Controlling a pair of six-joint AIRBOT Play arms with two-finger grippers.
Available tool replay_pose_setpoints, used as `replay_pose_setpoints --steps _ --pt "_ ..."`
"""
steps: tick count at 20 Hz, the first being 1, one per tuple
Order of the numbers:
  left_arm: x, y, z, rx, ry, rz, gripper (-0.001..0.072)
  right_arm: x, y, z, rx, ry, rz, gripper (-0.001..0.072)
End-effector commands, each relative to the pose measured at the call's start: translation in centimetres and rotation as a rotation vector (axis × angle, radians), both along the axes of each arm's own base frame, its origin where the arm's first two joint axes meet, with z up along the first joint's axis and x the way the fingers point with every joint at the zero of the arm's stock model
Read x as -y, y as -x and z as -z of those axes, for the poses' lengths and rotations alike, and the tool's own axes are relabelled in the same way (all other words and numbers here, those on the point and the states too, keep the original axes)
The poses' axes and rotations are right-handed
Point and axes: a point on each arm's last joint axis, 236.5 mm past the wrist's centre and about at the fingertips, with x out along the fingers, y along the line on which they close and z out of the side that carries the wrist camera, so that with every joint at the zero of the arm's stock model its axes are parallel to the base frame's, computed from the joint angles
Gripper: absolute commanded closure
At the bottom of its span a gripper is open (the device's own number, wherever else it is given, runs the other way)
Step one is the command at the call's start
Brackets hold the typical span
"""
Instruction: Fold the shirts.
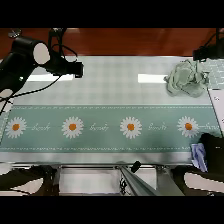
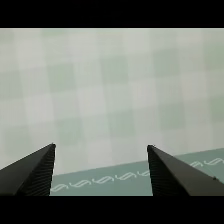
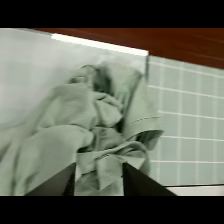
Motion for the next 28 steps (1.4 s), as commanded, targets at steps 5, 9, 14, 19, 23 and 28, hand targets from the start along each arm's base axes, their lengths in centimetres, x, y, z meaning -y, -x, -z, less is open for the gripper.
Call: replay_pose_setpoints --steps 5,9,14,19,23,28 --pt "-2.8 -1.3 -0.1 0.031 -0.053 -0.039 0.0004 7.6 2.3 10.4 -0.097 -0.382 0.434 0.0104" --pt "-3.7 -1.1 0.2 0.009 -0.060 -0.056 0.0004 7.7 2.5 14.7 -0.124 -0.675 0.526 0.0104" --pt "-3.6 -1.1 0.7 -0.001 -0.062 -0.055 0.0004 9.7 -0.9 13.7 0.081 -0.803 0.569 0.0103" --pt "-3.5 -1.1 0.9 -0.006 -0.060 -0.054 0.0004 9.6 -2.8 15.2 0.137 -0.882 0.592 0.0103" --pt "-3.3 -1.1 0.9 -0.009 -0.054 -0.053 0.0005 8.7 -3.3 18.5 0.104 -0.957 0.631 0.0108" --pt "-3.3 -1.1 0.9 -0.008 -0.054 -0.053 0.0005 6.7 -3.7 20.5 0.060 -1.081 0.655 0.0685"
